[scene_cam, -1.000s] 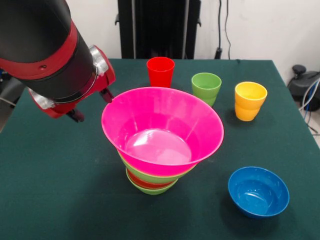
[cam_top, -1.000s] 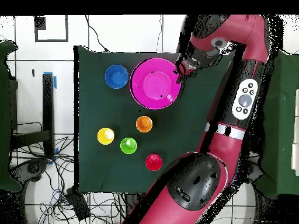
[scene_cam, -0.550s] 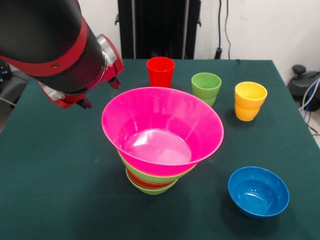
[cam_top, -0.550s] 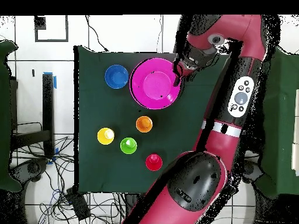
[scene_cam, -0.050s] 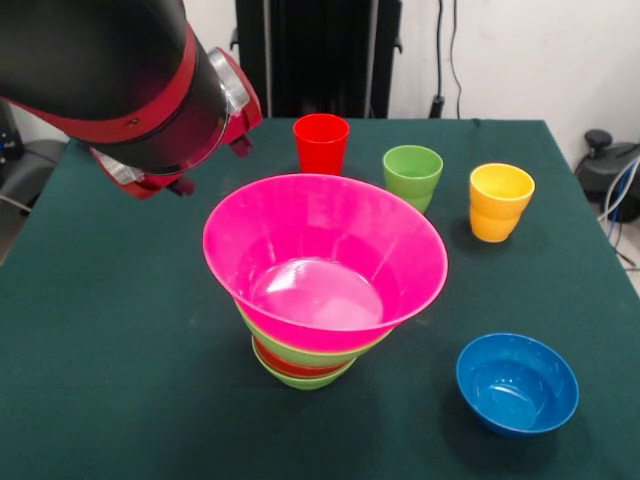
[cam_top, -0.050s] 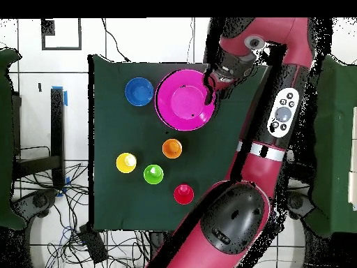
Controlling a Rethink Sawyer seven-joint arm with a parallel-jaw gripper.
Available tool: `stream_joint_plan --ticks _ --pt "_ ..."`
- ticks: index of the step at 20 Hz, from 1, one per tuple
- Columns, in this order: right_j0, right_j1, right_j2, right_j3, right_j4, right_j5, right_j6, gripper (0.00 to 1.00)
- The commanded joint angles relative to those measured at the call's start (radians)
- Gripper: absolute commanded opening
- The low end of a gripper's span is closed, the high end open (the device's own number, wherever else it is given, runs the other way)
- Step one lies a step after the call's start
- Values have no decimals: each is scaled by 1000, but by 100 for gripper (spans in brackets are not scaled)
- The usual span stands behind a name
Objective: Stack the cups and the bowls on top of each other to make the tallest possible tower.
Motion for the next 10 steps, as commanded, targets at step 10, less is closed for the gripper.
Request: stream_joint_plan --ticks 10 --pt "-22 -44 33 58 -211 92 -497 100"
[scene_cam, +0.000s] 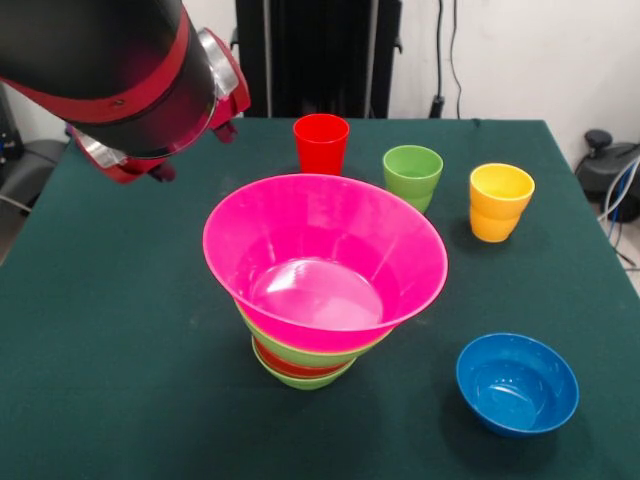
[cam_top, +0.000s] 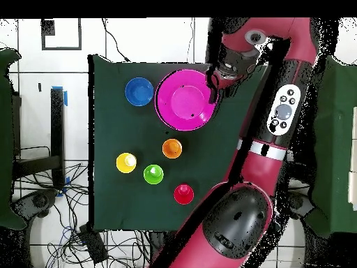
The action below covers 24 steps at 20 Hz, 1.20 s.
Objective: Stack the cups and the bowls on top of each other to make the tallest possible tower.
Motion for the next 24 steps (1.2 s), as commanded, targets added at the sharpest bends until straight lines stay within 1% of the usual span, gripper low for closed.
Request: stream_joint_plan --ticks 1,2,3,4,5,6,8,9,11,13,14,15,16,17,18,19,20,21,22,23,24 --pt "-21 -26 -25 76 -77 65 -422 100" --pt "-35 -32 -55 114 -17 51 -359 100" --pt "-45 -37 -74 145 27 35 -322 100" --pt "-62 -51 -102 202 94 14 -277 100" --pt "-75 -67 -123 247 133 -2 -254 100" --pt "-102 -96 -152 340 217 -38 -180 100" --pt "-155 -167 -196 526 337 -127 -52 100" --pt "-173 -197 -208 592 376 -157 -9 100" --pt "-217 -301 -232 762 455 -205 62 100" --pt "-243 -402 -245 887 508 -209 69 100" --pt "-259 -464 -247 957 546 -203 83 100" --pt "-271 -501 -248 997 569 -204 95 100" --pt "-299 -560 -236 1078 629 -232 129 100" --pt "-314 -595 -233 1125 660 -244 141 100" --pt "-342 -661 -231 1213 731 -280 197 100" --pt "-352 -693 -232 1253 763 -297 213 100" --pt "-370 -754 -239 1332 821 -335 249 100" --pt "-382 -783 -236 1371 847 -362 252 100" --pt "-397 -838 -238 1441 890 -398 260 100" --pt "-405 -866 -242 1482 924 -434 276 100" --pt "-410 -909 -254 1532 951 -476 286 100"
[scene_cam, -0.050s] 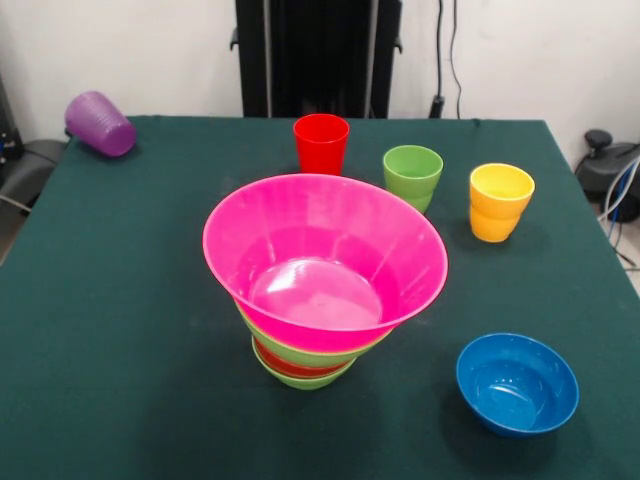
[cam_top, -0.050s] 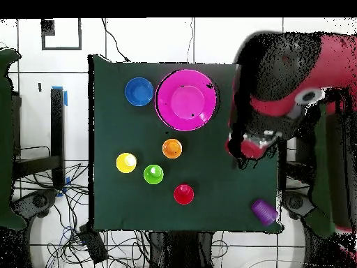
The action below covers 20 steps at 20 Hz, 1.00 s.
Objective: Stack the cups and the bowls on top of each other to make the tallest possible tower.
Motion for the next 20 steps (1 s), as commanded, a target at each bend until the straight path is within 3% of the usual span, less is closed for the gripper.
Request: stream_joint_plan --ticks 1,4,8,15,20 --pt "-12 -371 -113 532 208 -270 299 100" --pt "-40 -497 -120 703 315 -443 288 100" --pt "-12 -601 -192 841 372 -597 274 100" --pt "31 -699 -308 960 423 -734 238 100" --pt "42 -749 -379 1074 462 -860 130 100"
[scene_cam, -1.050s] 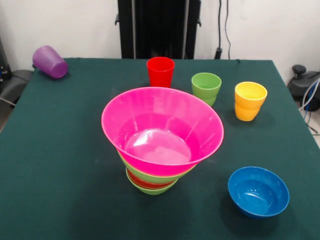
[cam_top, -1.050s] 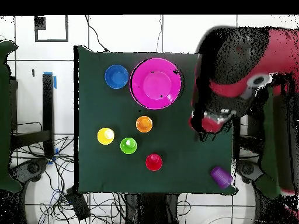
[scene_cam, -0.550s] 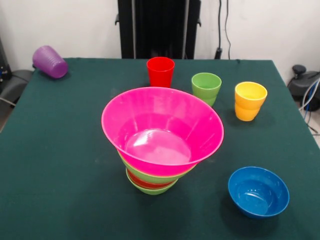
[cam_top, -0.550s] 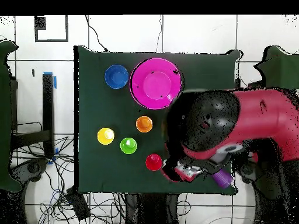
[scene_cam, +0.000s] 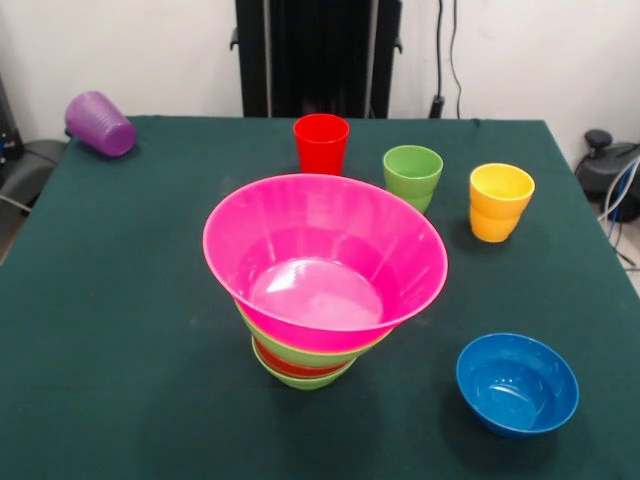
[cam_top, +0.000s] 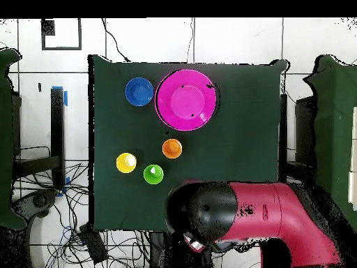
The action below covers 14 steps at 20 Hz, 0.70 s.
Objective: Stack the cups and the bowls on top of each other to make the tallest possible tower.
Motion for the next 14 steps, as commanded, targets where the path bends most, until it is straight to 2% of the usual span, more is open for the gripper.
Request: stream_joint_plan --ticks 1,5,11,14 --pt "32 -81 -162 269 41 -159 20 100" --pt "64 -114 -219 327 46 -215 34 100" --pt "147 -164 -328 433 56 -328 67 100" --pt "193 -140 -364 493 55 -433 61 100"
